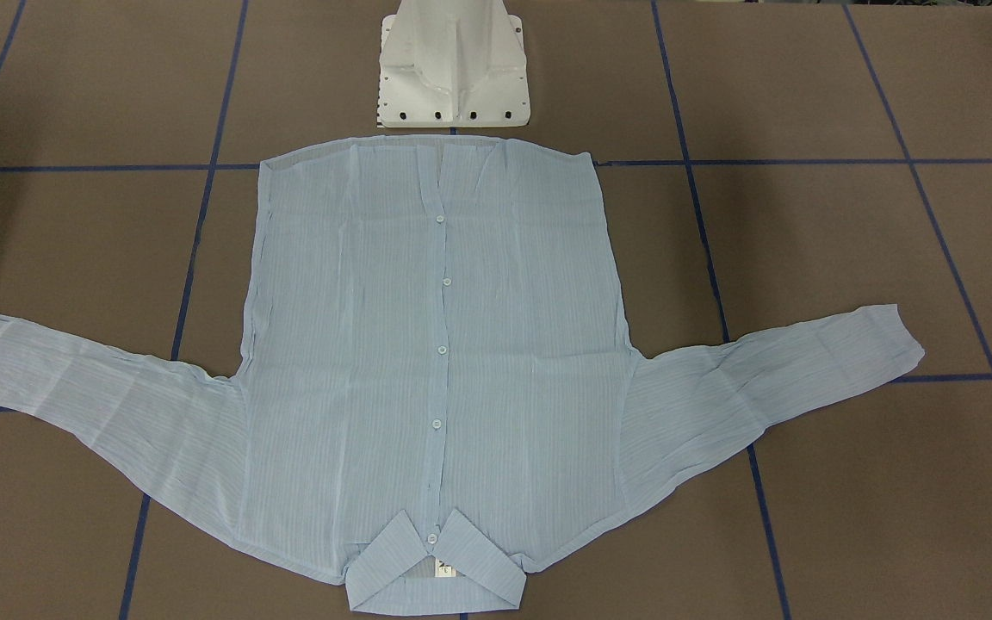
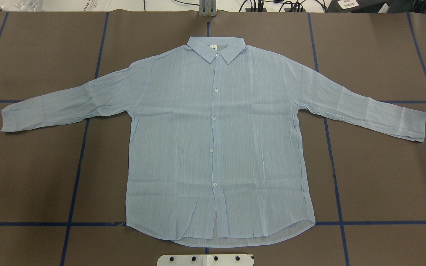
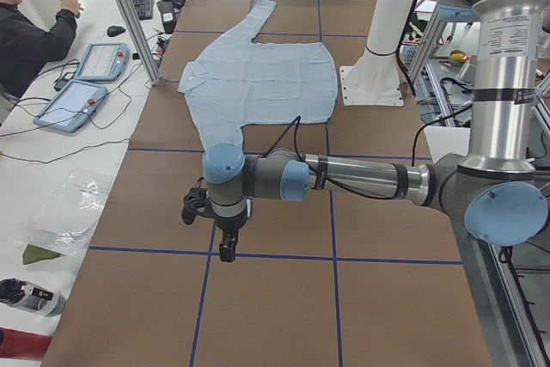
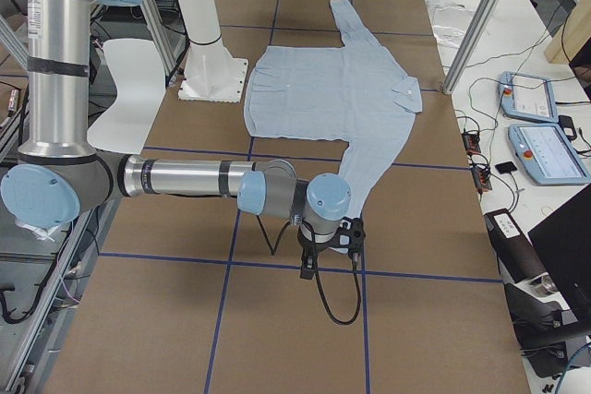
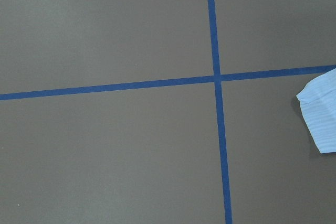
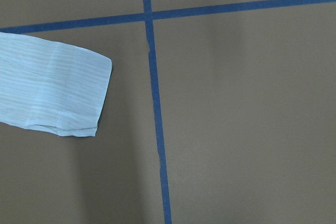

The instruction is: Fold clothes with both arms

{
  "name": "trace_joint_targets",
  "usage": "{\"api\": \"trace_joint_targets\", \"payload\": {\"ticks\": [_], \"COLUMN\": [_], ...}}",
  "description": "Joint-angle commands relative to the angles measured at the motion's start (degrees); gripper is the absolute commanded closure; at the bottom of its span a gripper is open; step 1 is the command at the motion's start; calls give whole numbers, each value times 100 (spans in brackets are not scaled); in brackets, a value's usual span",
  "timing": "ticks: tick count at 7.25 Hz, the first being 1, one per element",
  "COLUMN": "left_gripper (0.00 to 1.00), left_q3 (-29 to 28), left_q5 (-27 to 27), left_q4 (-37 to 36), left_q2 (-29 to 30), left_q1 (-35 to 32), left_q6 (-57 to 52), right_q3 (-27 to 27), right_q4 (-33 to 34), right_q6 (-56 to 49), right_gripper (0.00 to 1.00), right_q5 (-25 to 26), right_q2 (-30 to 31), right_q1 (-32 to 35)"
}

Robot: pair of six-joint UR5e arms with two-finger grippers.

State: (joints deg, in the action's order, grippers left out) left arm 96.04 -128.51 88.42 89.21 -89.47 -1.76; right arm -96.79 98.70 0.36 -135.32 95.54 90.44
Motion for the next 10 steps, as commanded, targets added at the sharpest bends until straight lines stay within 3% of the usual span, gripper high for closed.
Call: {"api": "trace_joint_targets", "payload": {"ticks": [1, 5, 6, 8, 10], "left_gripper": [0, 0, 0, 0, 0], "left_q3": [-6, -6, 3, -103, -322], "left_q5": [2, 2, -59, -603, -640], "left_q4": [0, 324, 299, 761, 1344], "left_q2": [0, 157, 480, 615, 484], "left_q1": [0, 9, 9, 78, 255], "left_q6": [0, 17, 18, 9, 26], "right_q3": [-6, -85, -33, 359, 1140], "right_q4": [0, -26, -479, -789, -2496], "right_q6": [16, 43, 95, 131, 723], "right_gripper": [0, 0, 0, 0, 0], "right_q5": [15, -3, 6, -125, -285], "right_q2": [-18, -80, -315, -458, -580], "right_q1": [0, -8, -52, -201, -743]}}
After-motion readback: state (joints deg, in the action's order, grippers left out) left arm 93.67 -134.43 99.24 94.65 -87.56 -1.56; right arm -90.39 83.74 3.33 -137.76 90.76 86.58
